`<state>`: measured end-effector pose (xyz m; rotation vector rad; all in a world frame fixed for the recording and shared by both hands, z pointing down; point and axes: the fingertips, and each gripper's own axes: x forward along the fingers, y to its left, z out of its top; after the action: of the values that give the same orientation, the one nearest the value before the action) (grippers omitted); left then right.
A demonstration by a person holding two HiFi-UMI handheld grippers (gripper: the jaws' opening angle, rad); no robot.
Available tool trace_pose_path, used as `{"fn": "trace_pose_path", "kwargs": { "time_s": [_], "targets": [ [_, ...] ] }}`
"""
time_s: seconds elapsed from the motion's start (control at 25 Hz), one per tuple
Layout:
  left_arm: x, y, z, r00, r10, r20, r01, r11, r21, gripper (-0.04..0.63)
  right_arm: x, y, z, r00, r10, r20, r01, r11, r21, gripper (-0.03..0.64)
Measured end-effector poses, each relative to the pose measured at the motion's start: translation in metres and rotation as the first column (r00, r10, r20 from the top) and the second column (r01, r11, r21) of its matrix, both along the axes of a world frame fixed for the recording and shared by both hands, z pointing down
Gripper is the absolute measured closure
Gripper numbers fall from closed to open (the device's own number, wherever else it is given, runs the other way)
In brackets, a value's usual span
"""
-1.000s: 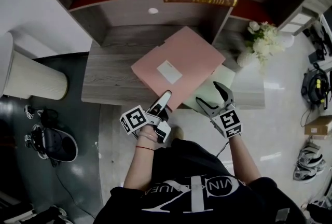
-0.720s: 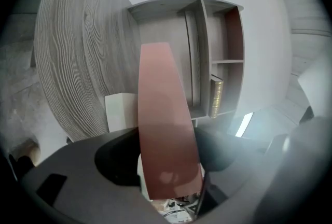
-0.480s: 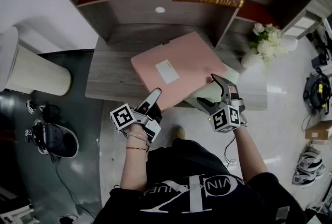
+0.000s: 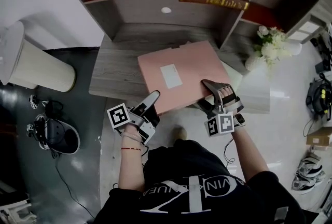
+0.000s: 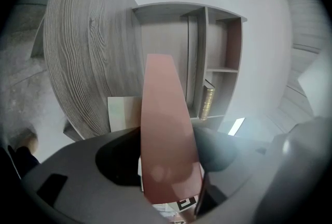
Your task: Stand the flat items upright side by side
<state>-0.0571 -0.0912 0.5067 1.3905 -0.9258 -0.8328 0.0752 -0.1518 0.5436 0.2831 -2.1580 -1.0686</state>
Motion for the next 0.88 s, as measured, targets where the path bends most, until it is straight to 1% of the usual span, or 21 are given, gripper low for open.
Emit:
{"fn": "trace_pose_path", "kwargs": {
  "time_s": [0.12, 0.2, 0.24, 0.32, 0.4, 0.44, 0.56, 0.6, 0.64, 0.76, 0.8, 0.88],
  "targets": [
    [-0.001, -0.001, -0.006, 1.0, -0.009, 0.009, 0.009, 1.0, 0.029, 0.287, -0.001, 0.003, 0.001, 1.0, -0.007, 0.003, 0.007, 1.0, -0.002, 0.24],
    [-0.003, -0.004, -0.017, 0.999, -0.033, -0.019, 0.035, 0.995, 0.089, 0.281, -0.002, 0.001, -0.002, 1.0, 0.003, 0.022, -0.003, 1.0, -0.008, 0.258],
    [-0.005, -0.005, -0.024, 0.998, -0.051, -0.041, 0.056, 0.991, 0.125, 0.265, -0.003, 0.0, -0.005, 0.999, 0.008, 0.035, -0.008, 1.0, -0.011, 0.264],
    [-0.009, -0.008, -0.035, 0.993, -0.092, -0.07, 0.104, 0.978, 0.183, 0.18, -0.005, -0.001, -0.009, 0.999, 0.013, 0.052, -0.012, 1.0, -0.01, 0.272],
    [-0.012, -0.009, -0.04, 0.99, -0.129, -0.059, 0.139, 0.969, 0.206, 0.145, -0.008, -0.001, -0.011, 0.998, 0.015, 0.056, -0.015, 1.0, -0.001, 0.278],
    [-0.014, -0.009, -0.041, 0.988, -0.146, -0.056, 0.155, 0.965, 0.211, 0.14, -0.01, -0.001, -0.013, 0.998, 0.018, 0.057, -0.018, 1.0, 0.002, 0.279],
    [-0.023, -0.006, -0.045, 0.978, -0.196, -0.077, 0.208, 0.954, 0.218, 0.137, -0.017, -0.004, -0.017, 0.998, 0.035, 0.061, -0.036, 0.999, 0.016, 0.285],
    [-0.025, -0.006, -0.045, 0.976, -0.206, -0.064, 0.215, 0.953, 0.215, 0.136, -0.019, -0.006, -0.019, 0.997, 0.04, 0.06, -0.041, 0.999, 0.026, 0.287],
    [-0.025, -0.005, -0.044, 0.977, -0.21, -0.032, 0.212, 0.955, 0.208, 0.137, -0.022, -0.007, -0.02, 0.997, 0.042, 0.057, -0.045, 0.998, 0.039, 0.292],
    [-0.02, -0.01, -0.038, 0.974, -0.205, 0.1, 0.186, 0.967, 0.173, 0.135, -0.031, -0.009, -0.024, 0.998, 0.045, 0.05, -0.048, 0.997, 0.067, 0.301],
    [-0.019, -0.013, -0.034, 0.969, -0.214, 0.123, 0.194, 0.968, 0.158, 0.137, -0.033, -0.009, -0.024, 0.998, 0.046, 0.049, -0.049, 0.996, 0.071, 0.302],
    [-0.018, -0.021, -0.021, 0.959, -0.248, 0.139, 0.234, 0.966, 0.113, 0.137, -0.036, -0.008, -0.023, 0.998, 0.043, 0.037, -0.045, 0.996, 0.082, 0.304]
  ]
}}
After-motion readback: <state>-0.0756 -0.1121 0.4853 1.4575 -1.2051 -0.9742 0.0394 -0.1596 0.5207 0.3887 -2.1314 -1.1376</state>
